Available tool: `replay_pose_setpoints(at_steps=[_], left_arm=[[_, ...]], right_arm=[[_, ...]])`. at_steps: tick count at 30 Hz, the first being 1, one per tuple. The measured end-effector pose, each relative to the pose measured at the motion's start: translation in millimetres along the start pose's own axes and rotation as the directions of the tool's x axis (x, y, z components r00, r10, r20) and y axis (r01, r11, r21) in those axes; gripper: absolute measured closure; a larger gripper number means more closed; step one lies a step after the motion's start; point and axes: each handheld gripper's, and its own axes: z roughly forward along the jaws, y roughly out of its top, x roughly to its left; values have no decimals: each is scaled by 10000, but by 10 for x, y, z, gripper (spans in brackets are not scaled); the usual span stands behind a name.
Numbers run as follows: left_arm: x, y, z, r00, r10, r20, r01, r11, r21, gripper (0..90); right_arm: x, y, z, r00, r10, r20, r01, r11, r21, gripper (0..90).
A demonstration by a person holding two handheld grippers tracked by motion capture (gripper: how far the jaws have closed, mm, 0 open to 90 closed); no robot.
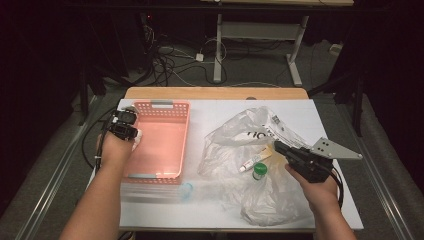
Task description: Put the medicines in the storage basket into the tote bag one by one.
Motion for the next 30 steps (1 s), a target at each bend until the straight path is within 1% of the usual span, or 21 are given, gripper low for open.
replay_pose_setpoints(at_steps=[4,5,7,8,9,10,11,12,13,16,18,19,20,21,22,23,24,25,27,29,30], left_arm=[[-32,6,0,9999,165,12,-165,9999,-21,882],[-40,8,-5,9997,186,179,-185,9998,-58,882],[-77,17,-10,9955,163,938,-146,9997,-180,882],[-114,25,0,9877,347,1526,-319,9993,-213,882],[-158,28,-5,9777,617,2006,-535,9975,-462,882],[-182,36,-29,9614,556,2694,-352,9962,-798,882],[-192,39,-48,9511,496,3049,-169,9939,-1092,882],[-204,46,-79,9400,591,3359,-102,9893,-1454,881],[-214,51,-114,9320,723,3552,-75,9835,-1806,880],[-204,75,-191,9119,634,4054,372,9712,-2355,819],[-189,80,-205,9113,636,4068,405,9693,-2423,783],[-168,80,-209,9094,591,4117,431,9711,-2347,759],[-159,78,-207,9103,563,4102,425,9728,-2278,730],[-159,79,-191,9143,546,4013,378,9751,-2187,659],[-150,83,-167,9120,553,4064,299,9793,-2002,564],[-141,83,-154,9103,463,4114,348,9817,-1875,518],[-131,80,-138,9043,472,4244,320,9836,-1774,485],[-140,76,-122,9040,537,4242,224,9848,-1725,484],[-170,83,-98,9162,530,3972,106,9877,-1562,421],[-195,81,-98,9334,304,3575,278,9873,-1567,363],[-208,84,-87,9344,243,3553,312,9882,-1496,358]], right_arm=[[2,-1,1,10000,8,12,-8,10000,17,900],[1,-2,2,10000,10,8,-10,10000,19,900],[5,-1,5,10000,33,13,-33,10000,18,900],[7,0,6,10000,28,10,-28,10000,19,900],[9,2,6,10000,32,14,-32,10000,23,900],[8,4,5,10000,2,20,-2,10000,10,900],[3,6,3,10000,-23,7,23,10000,-10,900],[2,6,2,10000,-12,9,12,10000,-11,900],[-2,4,1,10000,-29,10,29,10000,-1,900],[0,-2,12,10000,6,13,-6,10000,26,900],[5,-2,16,10000,1,13,-1,10000,34,900],[7,0,15,10000,-9,9,8,10000,34,900],[9,2,12,10000,9,12,-9,10000,37,900],[9,3,9,10000,17,17,-17,10000,37,900],[6,4,6,10000,-4,19,4,10000,16,900],[3,4,4,10000,-24,14,24,10000,19,900],[4,4,4,10000,-10,19,10,10000,24,900],[3,3,6,10000,-8,3,8,10000,21,900],[11,2,11,10000,17,5,-17,10000,42,900],[14,4,14,10000,-24,-18,24,10000,47,900],[15,4,14,10000,-24,-23,25,10000,45,900]])
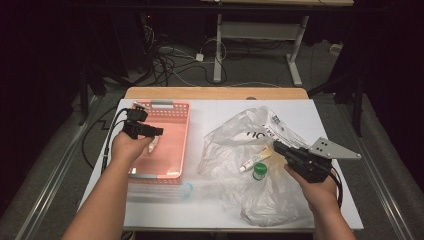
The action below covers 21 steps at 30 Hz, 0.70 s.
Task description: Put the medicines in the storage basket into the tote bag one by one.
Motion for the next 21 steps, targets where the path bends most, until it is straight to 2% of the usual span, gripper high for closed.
replay_pose_setpoints(at_steps=[2,4,6,8,12,15,18,21], left_arm=[[-25,7,42,9998,-62,-212,69,9994,350,296],[-38,0,81,9995,-12,-313,32,9980,637,296],[-34,-10,145,9998,-18,-206,40,9943,1063,290],[-34,-23,192,9998,-20,-212,47,9919,1267,285],[-53,-49,271,9998,7,-183,19,9895,1443,284],[-74,-57,310,9993,68,-359,-12,9878,1555,271],[-74,-63,348,9996,72,-260,-26,9848,1735,274],[-88,-78,380,9985,227,-498,-129,9818,1892,358]], right_arm=[[-3,0,-2,10000,-5,10,5,10000,-4,900],[-4,0,-6,10000,29,35,-29,10000,-16,900],[-9,2,-11,10000,-16,34,17,10000,-49,900],[-10,3,-15,10000,-5,35,6,10000,-51,900],[-12,-2,-14,10000,4,23,-4,10000,-24,900],[-10,-6,-9,10000,51,41,-51,10000,-20,900],[-8,-11,1,10000,5,34,-5,10000,13,900],[-3,-11,3,10000,-11,23,11,10000,26,900]])
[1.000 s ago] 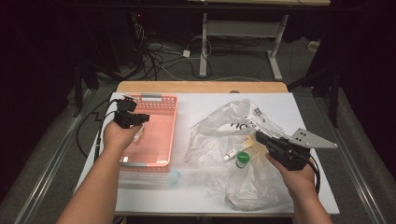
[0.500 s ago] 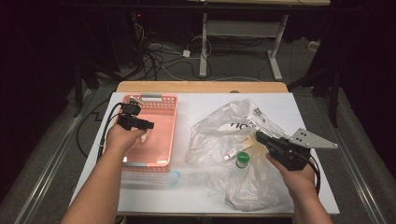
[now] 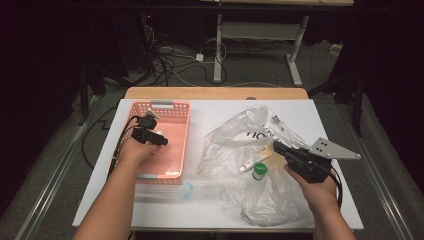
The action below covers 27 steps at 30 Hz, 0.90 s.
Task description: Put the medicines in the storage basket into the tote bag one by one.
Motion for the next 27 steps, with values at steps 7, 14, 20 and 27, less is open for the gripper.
replay_pose_setpoints(at_steps=[7,14,20,27], left_arm=[[-13,-11,-8,9987,161,-488,-163,9999,-29,511],[-25,-18,-13,9987,256,-433,-261,9996,-114,581],[-33,-18,-22,9992,293,-265,-297,9995,-142,582],[-53,-27,-107,9998,196,-98,-200,9985,-504,583]], right_arm=[[1,-4,0,10000,52,-33,-52,10000,15,900],[-4,-3,-3,10000,43,-17,-43,10000,1,900],[5,-4,4,10000,72,-36,-72,10000,22,900],[-5,1,-3,10000,0,-10,0,10000,-19,900]])
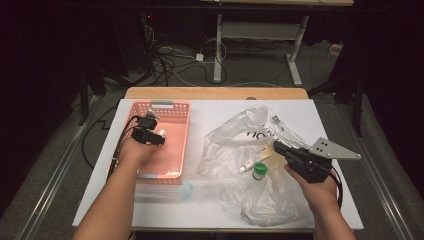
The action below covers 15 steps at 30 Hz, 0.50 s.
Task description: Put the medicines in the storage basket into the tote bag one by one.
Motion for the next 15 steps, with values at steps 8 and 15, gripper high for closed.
replay_pose_setpoints(at_steps=[8,15], left_arm=[[-81,-49,-187,9990,361,265,-340,9966,-753,583],[-178,-170,-345,9955,802,507,-714,9850,-1569,583]], right_arm=[[6,7,-6,10000,-2,-16,2,10000,-8,900],[11,16,-10,10000,-19,1,19,10000,-67,900]])
